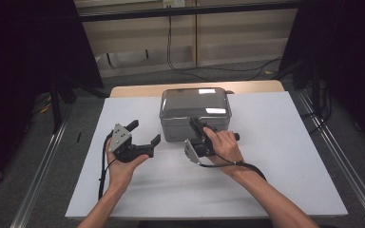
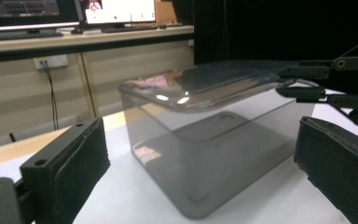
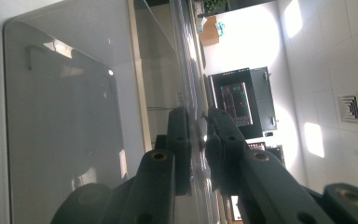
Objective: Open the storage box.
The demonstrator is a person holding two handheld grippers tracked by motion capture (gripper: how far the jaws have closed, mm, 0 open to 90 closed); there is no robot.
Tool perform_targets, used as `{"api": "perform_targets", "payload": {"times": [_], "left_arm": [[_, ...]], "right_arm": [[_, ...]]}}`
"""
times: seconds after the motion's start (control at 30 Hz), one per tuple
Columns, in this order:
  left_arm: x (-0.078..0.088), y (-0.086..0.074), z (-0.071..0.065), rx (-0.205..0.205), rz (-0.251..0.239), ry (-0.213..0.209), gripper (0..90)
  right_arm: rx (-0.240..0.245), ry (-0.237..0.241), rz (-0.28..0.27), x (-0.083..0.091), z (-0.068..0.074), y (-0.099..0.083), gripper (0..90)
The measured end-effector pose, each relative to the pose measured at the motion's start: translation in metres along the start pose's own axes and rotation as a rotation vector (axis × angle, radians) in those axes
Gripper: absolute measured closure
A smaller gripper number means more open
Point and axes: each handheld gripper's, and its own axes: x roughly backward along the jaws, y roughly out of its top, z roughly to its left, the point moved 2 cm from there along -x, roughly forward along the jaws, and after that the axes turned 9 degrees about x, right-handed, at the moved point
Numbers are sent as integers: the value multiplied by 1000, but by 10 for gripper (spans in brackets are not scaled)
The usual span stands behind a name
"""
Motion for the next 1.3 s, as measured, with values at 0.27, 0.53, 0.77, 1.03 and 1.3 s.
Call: {"api": "perform_targets", "payload": {"times": [0.27, 0.53, 0.77, 1.03, 1.3], "left_arm": [[-20, -2, 8, 5, 38, 16, 35], [-33, -8, 17, 16, 33, 31, 51], [-44, -2, 22, 8, 32, 35, 58], [-65, 0, 22, -52, 55, 28, 110], [-72, 1, 25, -45, 26, 38, 166]], "right_arm": [[-5, -3, 0, 0, -3, 0, 804], [-14, -10, 2, 0, -6, 0, 804], [-14, -14, -1, -1, -11, 0, 805], [-21, -14, -4, -1, -11, 0, 803], [-23, 0, -4, 0, -11, -1, 800]]}}
